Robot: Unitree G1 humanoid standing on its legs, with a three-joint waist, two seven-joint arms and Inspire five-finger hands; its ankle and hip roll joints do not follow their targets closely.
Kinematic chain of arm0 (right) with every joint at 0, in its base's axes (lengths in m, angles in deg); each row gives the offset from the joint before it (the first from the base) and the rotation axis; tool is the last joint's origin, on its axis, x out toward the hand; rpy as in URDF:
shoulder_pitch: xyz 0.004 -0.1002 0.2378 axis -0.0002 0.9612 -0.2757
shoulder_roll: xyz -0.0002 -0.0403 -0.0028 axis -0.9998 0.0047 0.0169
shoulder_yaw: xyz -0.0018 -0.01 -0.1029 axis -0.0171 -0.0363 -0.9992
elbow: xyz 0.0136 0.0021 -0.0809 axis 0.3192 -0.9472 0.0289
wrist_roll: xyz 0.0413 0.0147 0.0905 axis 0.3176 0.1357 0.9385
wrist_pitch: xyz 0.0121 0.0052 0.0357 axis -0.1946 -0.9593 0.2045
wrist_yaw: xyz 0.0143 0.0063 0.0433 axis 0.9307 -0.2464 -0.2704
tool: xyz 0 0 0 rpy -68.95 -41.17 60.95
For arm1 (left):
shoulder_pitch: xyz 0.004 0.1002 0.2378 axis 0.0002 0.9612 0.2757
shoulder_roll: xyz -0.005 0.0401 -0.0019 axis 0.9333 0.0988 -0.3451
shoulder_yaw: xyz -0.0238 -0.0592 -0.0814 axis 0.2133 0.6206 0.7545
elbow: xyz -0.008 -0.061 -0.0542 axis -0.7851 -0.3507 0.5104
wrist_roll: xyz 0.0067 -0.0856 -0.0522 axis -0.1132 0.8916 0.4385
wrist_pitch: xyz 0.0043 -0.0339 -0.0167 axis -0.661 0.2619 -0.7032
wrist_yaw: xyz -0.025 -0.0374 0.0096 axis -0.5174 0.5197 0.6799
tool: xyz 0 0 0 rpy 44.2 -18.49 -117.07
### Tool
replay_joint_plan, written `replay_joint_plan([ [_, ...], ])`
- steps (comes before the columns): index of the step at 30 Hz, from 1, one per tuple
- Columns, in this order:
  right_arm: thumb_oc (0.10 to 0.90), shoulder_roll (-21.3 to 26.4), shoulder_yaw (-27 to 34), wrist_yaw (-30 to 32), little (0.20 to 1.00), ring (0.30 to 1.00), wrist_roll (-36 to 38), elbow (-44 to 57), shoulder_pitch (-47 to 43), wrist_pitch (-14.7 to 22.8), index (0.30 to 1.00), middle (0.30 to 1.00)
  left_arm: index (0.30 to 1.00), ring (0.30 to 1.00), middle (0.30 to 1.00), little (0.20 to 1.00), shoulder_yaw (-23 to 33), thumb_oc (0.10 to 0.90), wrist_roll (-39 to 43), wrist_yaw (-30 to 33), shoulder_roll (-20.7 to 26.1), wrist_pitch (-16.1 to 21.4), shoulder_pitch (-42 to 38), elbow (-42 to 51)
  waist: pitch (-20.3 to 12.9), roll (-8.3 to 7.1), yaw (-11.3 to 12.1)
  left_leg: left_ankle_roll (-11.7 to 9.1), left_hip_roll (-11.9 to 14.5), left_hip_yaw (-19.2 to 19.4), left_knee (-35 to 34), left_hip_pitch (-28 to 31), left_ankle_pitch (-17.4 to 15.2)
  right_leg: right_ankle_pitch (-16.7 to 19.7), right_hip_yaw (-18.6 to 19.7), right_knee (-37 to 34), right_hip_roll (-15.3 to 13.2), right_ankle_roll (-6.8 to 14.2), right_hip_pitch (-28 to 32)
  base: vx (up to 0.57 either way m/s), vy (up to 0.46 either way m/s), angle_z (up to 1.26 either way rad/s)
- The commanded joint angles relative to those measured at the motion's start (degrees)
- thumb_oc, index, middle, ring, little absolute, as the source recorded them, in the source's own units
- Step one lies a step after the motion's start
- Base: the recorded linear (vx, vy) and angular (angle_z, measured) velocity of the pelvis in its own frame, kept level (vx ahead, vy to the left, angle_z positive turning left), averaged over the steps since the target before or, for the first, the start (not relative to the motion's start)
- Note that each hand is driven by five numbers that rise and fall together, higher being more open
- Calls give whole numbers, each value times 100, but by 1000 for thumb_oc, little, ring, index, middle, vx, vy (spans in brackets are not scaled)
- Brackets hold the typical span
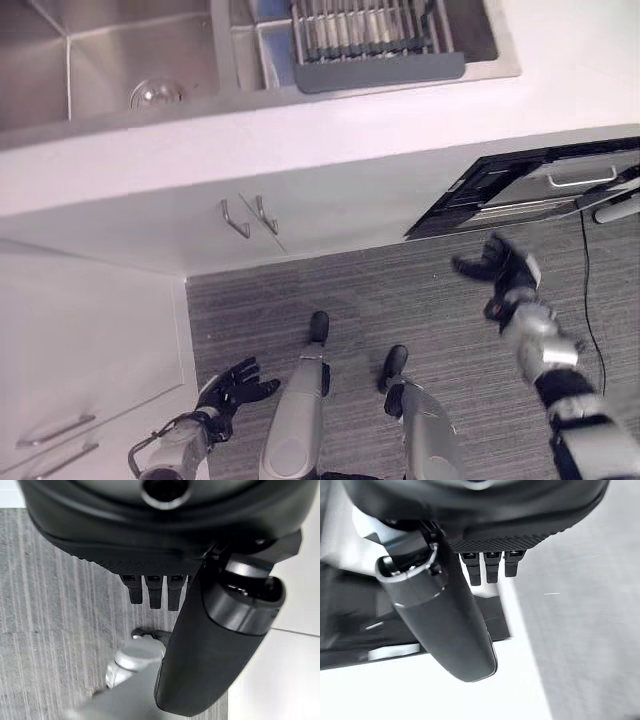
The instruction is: Place the dishes in the dishwasher.
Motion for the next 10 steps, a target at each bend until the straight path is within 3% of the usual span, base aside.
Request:
replay_joint_plan([
  [1, 800, 594, 196, 252, 900, 900, -611, 256, -388, 924, 900, 900, 900, 900, 900, 900, 100, 800, -484, -102, -62, 247, 437, 29, -446, 94, -5, -130, 237, 285, 459, 279, -1053, -266, 127, 260, -111, 362, 10, -42, -1, -37],
  [4, 800, 307, 176, 151, 900, 900, -886, 285, 269, 1062, 900, 900, 900, 900, 900, 900, 238, 800, -776, -147, -196, 222, 669, -91, -759, 93, -167, -163, 319, 433, 459, 491, -1096, -338, 91, 260, -129, 341, 224, -1, -4, -28],
  [10, 800, -15, 34, -42, 900, 900, -1016, -107, 990, 873, 900, 900, 900, 900, 900, 900, 292, 800, -1053, -286, -318, 94, 810, -400, -1292, 52, -460, -213, 432, 621, 459, 853, -1169, -458, 120, 260, -54, 293, 533, 47, -20, -16],
])
